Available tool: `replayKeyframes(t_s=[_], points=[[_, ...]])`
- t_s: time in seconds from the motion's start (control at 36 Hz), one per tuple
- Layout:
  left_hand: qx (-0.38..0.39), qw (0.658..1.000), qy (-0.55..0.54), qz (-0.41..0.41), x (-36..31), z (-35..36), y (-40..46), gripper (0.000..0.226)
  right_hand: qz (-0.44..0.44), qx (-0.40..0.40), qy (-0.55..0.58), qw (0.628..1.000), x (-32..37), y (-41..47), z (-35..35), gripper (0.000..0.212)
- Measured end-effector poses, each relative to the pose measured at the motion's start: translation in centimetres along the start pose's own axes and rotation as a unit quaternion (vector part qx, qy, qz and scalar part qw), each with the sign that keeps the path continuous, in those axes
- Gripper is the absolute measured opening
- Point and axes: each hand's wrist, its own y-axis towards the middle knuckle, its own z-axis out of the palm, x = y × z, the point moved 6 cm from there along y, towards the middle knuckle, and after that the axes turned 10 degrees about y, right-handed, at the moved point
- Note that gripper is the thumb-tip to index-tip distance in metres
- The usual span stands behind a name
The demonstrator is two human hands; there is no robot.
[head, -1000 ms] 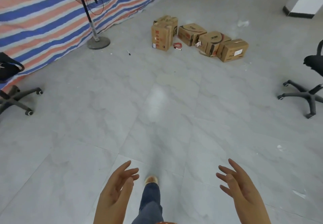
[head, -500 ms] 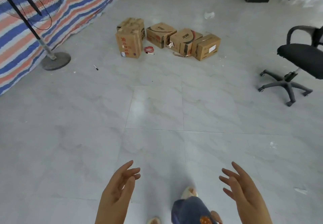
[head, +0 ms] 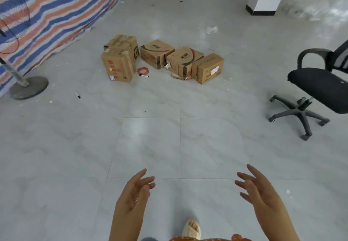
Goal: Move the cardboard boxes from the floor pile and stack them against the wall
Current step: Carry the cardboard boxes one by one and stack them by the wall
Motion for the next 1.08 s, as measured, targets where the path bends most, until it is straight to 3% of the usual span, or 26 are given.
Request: replayKeyframes(t_s=[0.11,0.19,0.28,0.31,0.39,0.42,0.47,0.56,0.64,0.67,0.75,0.83,0.92,0.94,1.03,1.08], points=[[0.013,0.999,0.026,-0.011,-1.8,2.7,4.1,0.033,0.018,-0.011,0.012,1.0,0.0,4.9,-0.6,0.025],[0.0,0.999,0.031,-0.031,-2.5,3.9,7.7,0.034,0.041,-0.014,-0.002,0.999,-0.4,8.5,-0.4,0.036],[0.014,0.999,0.026,-0.04,-3.4,5.6,11.8,0.022,0.062,-0.013,-0.015,0.998,-0.7,12.6,0.1,0.038],[0.026,0.998,0.03,-0.044,-4.1,6.3,13.2,0.029,0.065,-0.015,-0.019,0.998,-0.6,14.1,0.4,0.038],[0.034,0.997,0.048,-0.045,-5.8,7.8,18.3,0.091,0.061,-0.024,-0.02,0.998,0.3,19.2,1.6,0.038],[0.032,0.998,0.046,-0.043,-6.4,8.3,20.2,0.096,0.057,-0.027,-0.017,0.998,0.9,21.1,2.2,0.038],[0.03,0.998,0.034,-0.038,-7.7,9.3,24.6,0.077,0.052,-0.035,-0.004,0.998,2.0,25.0,3.5,0.036],[0.038,0.999,0.016,-0.021,-10.1,10.8,31.5,0.017,0.039,-0.039,0.021,0.998,4.5,30.4,5.8,0.028],[0.03,0.999,0.022,0.0,-13.2,11.3,37.9,0.031,0.021,-0.043,0.021,0.999,7.7,35.8,7.9,0.085],[0.033,0.999,0.025,0.008,-14.1,11.6,39.7,0.032,0.018,-0.048,0.021,0.998,8.3,37.5,8.5,0.093],[0.046,0.999,0.028,0.006,-15.4,12.5,44.6,0.033,0.03,-0.048,0.029,0.998,9.8,41.8,10.3,0.083],[0.057,0.998,0.033,0.003,-16.4,13.6,48.4,0.033,0.047,-0.06,0.033,0.997,11.0,45.6,11.5,0.091],[0.053,0.998,0.038,-0.007,-17.1,14.7,52.2,0.034,0.068,-0.06,0.037,0.995,12.3,49.3,12.3,0.059],[0.051,0.998,0.04,-0.012,-17.2,15.1,53.5,0.034,0.075,-0.057,0.035,0.995,12.5,50.8,12.4,0.061],[0.042,0.998,0.045,-0.022,-17.8,16.8,57.8,0.033,0.091,-0.056,0.011,0.994,12.5,55.6,12.3,0.114],[0.035,0.998,0.045,-0.025,-18.6,18.3,60.7,0.033,0.089,-0.056,0.009,0.994,12.7,59.4,12.6,0.118]])
